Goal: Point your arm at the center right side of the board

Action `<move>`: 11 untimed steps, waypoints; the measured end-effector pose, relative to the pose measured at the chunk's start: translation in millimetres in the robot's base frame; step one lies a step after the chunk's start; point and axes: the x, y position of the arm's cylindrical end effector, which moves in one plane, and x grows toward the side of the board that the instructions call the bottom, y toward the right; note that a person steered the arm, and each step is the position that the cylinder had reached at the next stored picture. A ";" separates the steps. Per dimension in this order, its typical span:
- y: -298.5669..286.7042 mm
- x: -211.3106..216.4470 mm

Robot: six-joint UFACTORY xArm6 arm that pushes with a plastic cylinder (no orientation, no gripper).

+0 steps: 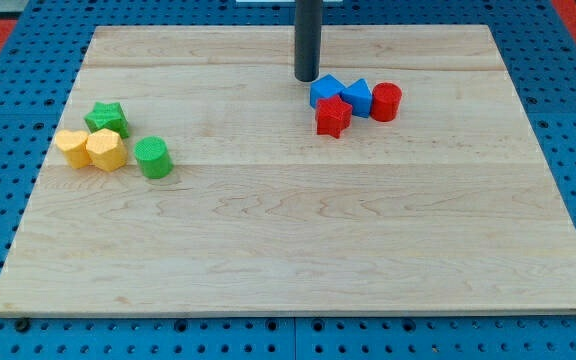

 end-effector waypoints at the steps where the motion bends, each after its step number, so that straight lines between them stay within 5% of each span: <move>1: 12.2 -25.8; 2: 90.1 -48.6; 9: 111.3 -37.6; 10: 160.3 -23.4; 11: 172.6 38.3</move>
